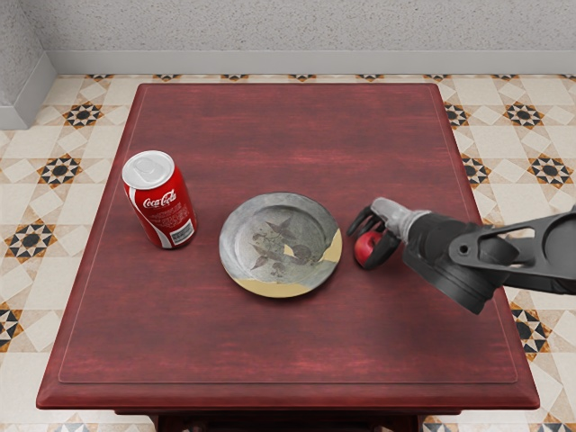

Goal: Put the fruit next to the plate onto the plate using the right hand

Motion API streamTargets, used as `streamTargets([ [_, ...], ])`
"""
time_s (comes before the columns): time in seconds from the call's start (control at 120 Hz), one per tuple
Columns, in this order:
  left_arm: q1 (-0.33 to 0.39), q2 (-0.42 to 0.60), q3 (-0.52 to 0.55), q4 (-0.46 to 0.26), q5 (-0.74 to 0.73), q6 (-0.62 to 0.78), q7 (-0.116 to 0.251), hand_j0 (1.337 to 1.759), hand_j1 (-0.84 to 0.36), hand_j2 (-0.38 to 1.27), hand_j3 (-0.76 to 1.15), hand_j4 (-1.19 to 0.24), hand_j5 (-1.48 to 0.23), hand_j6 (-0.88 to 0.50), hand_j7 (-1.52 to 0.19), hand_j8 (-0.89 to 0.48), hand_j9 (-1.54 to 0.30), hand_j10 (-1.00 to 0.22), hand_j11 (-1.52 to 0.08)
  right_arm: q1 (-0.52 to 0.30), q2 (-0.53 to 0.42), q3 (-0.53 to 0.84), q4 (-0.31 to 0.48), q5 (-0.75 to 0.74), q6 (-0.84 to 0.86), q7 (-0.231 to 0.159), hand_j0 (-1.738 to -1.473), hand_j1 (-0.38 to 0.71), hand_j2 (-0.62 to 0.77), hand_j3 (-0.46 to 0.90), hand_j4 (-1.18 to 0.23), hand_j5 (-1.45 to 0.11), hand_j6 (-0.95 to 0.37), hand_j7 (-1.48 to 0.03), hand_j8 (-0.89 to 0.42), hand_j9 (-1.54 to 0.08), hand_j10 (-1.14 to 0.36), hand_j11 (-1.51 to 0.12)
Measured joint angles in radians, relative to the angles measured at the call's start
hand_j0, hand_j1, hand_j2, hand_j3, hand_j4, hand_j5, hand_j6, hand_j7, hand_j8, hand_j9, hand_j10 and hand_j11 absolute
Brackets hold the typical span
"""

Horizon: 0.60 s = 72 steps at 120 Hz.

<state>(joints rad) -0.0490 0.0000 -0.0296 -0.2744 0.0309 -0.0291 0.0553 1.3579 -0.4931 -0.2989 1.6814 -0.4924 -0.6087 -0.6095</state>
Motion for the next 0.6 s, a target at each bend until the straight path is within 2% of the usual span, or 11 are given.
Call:
streamTargets([
  [0.125,0.0,0.0,0.0,0.0,0.0,0.0,0.0,1.658,0.35,0.0,0.0,0.0,0.0,0.0,0.0,0.0,0.0,0.0,0.0,-0.014,0.001,0.002,-0.008,-0.004,0.004,0.003,-1.634,0.2,-0.12,-0.01,-0.6,-0.73,-0.52,-0.75,-0.37,-0.8,-0.5,-0.82],
  [0.167,0.0,0.0,0.0,0.0,0.0,0.0,0.0,1.658,0.35,0.0,0.0,0.0,0.0,0.0,0.0,0.0,0.0,0.0,0.0,-0.018,0.001,0.002,-0.009,-0.003,0.002,0.002,-1.636,0.21,-0.04,0.0,-0.61,-0.72,-0.51,-0.76,-0.4,-0.79,-0.53,-0.82],
  [0.283,0.0,0.0,0.0,0.0,0.0,0.0,0.0,1.658,0.35,0.0,0.0,0.0,0.0,0.0,0.0,0.0,0.0,0.0,0.0,-0.022,-0.005,0.016,-0.01,0.011,0.0,0.001,-1.642,0.21,-0.03,0.0,-0.6,-0.75,-0.5,-0.76,-0.37,-0.8,-0.52,-0.82],
  [0.35,0.0,0.0,0.0,0.0,0.0,0.0,0.0,1.658,0.35,0.0,0.0,0.0,0.0,0.0,0.0,0.0,0.0,0.0,0.0,-0.022,-0.022,0.037,-0.011,0.018,-0.001,-0.001,-1.645,0.21,0.03,0.0,-0.59,-0.76,-0.52,-0.76,-0.39,-0.79,-0.53,-0.81],
  [0.6,0.0,0.0,0.0,0.0,0.0,0.0,0.0,1.658,0.35,0.0,0.0,0.0,0.0,0.0,0.0,0.0,0.0,0.0,0.0,-0.016,-0.1,0.213,-0.011,0.026,-0.004,-0.004,-1.651,0.19,0.03,0.0,-0.59,-0.77,-0.56,-0.77,-0.41,-0.79,-0.56,-0.78],
])
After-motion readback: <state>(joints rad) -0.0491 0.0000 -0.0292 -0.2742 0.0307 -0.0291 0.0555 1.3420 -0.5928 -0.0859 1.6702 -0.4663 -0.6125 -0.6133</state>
